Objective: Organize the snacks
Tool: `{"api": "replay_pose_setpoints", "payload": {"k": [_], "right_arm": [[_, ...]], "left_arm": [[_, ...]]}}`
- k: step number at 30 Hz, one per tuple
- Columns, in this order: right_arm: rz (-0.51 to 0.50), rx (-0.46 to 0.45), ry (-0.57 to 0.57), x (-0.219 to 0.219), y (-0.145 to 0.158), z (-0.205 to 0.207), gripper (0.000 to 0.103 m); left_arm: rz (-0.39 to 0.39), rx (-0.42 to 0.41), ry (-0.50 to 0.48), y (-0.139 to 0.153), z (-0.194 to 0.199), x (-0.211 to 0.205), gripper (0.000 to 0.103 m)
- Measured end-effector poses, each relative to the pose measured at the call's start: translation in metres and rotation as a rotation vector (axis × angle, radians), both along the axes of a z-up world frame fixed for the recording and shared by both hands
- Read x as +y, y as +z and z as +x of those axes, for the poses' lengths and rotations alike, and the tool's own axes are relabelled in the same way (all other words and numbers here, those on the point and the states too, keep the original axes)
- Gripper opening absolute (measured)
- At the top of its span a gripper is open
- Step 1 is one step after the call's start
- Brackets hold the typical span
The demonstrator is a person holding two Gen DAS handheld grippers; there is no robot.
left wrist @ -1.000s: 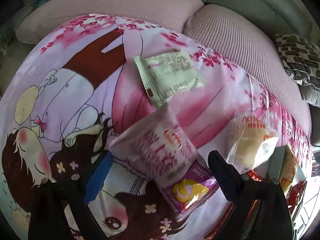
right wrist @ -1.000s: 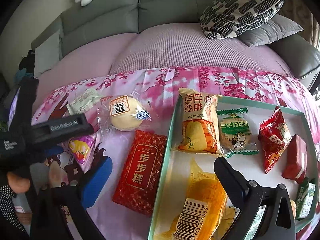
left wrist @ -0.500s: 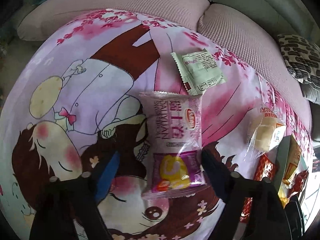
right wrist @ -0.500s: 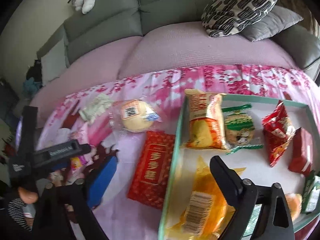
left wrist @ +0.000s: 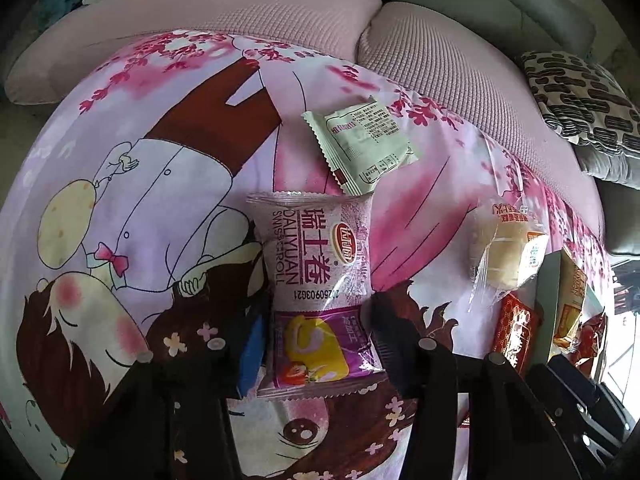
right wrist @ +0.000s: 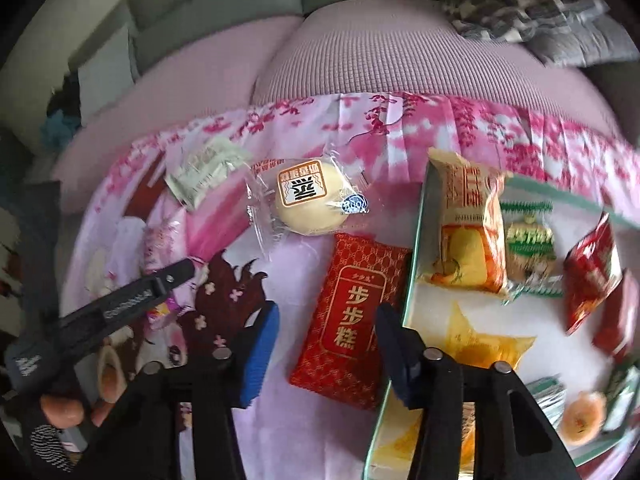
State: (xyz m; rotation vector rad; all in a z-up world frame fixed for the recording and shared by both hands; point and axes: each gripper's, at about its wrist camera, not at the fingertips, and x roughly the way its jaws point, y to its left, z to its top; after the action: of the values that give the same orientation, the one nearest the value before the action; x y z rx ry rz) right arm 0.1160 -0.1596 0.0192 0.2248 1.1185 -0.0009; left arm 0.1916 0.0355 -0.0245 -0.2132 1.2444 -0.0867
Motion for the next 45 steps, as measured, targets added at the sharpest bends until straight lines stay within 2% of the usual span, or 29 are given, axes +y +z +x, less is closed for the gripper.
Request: {"api": "replay_pose_setpoints", "payload": {"k": [6, 13, 23, 37, 42, 45], "right_arm": [[-0.119, 0.105, 0.033, 0.017, -0.009, 0.020, 0.051], [-0.224, 0.225, -0.008, 0.018, -0.029, 0.035, 0.051], [-0.225, 0.299, -0.051, 0.011, -0.039, 0.048, 0.050], [-0.181, 0.289, -0.056, 0.029, -0.045, 0.052, 0.054], [-0.103, 0.293, -0.072, 0.025, -0.045, 0.049, 0.054], [-0.099, 0.286, -0.057, 0.025, -0.042, 0.048, 0.054]], "left_arm": [[-0.007, 0.000, -0.009, 0.000, -0.002, 0.003, 0.052], [-0.033, 0.002, -0.006, -0.001, -0.003, 0.007, 0.052], [-0.057, 0.004, 0.003, -0.001, -0.003, 0.011, 0.052], [-0.070, 0.006, 0.010, -0.001, -0.004, 0.013, 0.052], [-0.066, 0.005, 0.012, -0.001, -0.004, 0.012, 0.052], [-0.065, 0.004, 0.009, -0.001, -0.004, 0.012, 0.052]]}}
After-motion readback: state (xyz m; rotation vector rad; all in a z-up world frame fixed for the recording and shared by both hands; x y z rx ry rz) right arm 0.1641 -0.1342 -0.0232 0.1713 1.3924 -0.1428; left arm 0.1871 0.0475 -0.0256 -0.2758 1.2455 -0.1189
